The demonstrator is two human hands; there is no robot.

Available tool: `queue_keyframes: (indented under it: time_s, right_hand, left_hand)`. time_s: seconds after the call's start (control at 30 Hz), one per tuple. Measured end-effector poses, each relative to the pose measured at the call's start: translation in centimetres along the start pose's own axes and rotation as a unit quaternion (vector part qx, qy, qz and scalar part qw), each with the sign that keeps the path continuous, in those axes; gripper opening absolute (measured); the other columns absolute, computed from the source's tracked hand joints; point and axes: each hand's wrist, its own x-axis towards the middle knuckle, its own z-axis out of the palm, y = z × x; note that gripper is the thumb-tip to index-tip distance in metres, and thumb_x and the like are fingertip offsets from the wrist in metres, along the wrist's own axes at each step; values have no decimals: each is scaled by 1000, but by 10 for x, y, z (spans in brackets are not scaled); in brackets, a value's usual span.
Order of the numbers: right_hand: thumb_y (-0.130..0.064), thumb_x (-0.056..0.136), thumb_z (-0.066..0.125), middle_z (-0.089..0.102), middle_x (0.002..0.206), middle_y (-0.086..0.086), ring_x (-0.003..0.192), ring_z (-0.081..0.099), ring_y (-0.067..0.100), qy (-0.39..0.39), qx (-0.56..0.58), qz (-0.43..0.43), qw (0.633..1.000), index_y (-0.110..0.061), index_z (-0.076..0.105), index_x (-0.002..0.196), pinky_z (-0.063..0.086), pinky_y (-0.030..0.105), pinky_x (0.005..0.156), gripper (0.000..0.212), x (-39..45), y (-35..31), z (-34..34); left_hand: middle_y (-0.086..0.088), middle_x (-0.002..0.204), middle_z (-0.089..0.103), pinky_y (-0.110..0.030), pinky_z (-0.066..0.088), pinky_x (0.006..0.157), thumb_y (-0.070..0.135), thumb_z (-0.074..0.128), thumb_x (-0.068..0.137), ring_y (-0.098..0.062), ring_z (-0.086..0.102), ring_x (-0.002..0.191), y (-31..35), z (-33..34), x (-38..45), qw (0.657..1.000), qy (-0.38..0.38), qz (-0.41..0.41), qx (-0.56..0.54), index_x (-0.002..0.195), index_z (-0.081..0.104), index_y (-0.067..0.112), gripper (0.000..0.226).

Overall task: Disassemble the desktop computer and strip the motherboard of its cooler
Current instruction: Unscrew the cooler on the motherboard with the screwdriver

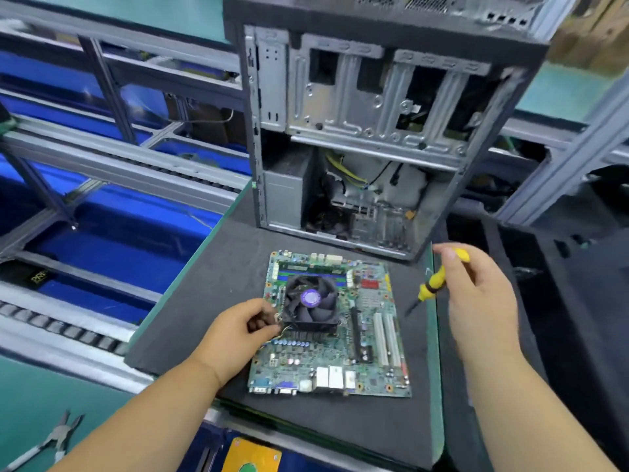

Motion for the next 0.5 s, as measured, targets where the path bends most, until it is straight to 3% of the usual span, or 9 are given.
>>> queue_keyframes:
  time_s: [0.13,0.27,0.4,0.5]
  right_hand:
    - [-48,91,52,66,78,-14,60,50,1,29,-35,75,996,-30,67,85,41,27,59,24,4,41,-34]
    - [-44,86,62,64,80,-20,72,58,0,6,-77,112,991,-41,64,86,43,29,60,4,5,71,-39]
    - [-42,86,65,61,71,-9,67,59,13,-40,-183,116,976,-31,55,81,42,32,55,16,-1,94,-34]
    - [-33,83,61,57,71,-4,65,56,20,-75,-272,132,950,-24,46,79,38,33,54,18,-8,108,-34]
  left_hand:
    - [7,82,68,-7,44,67,3,64,89,-6,57,73,11,-1,-11,996,80,-27,-15,83,68,27,24]
    - [12,85,68,-9,42,68,15,59,93,-2,60,80,27,6,-8,989,146,-37,8,85,66,33,21]
    - [6,79,61,-7,41,61,17,61,92,-2,55,71,54,17,0,980,198,-4,17,88,64,34,18]
    - [10,84,58,-19,43,65,17,62,91,-4,53,72,72,25,5,978,199,28,49,90,63,37,21]
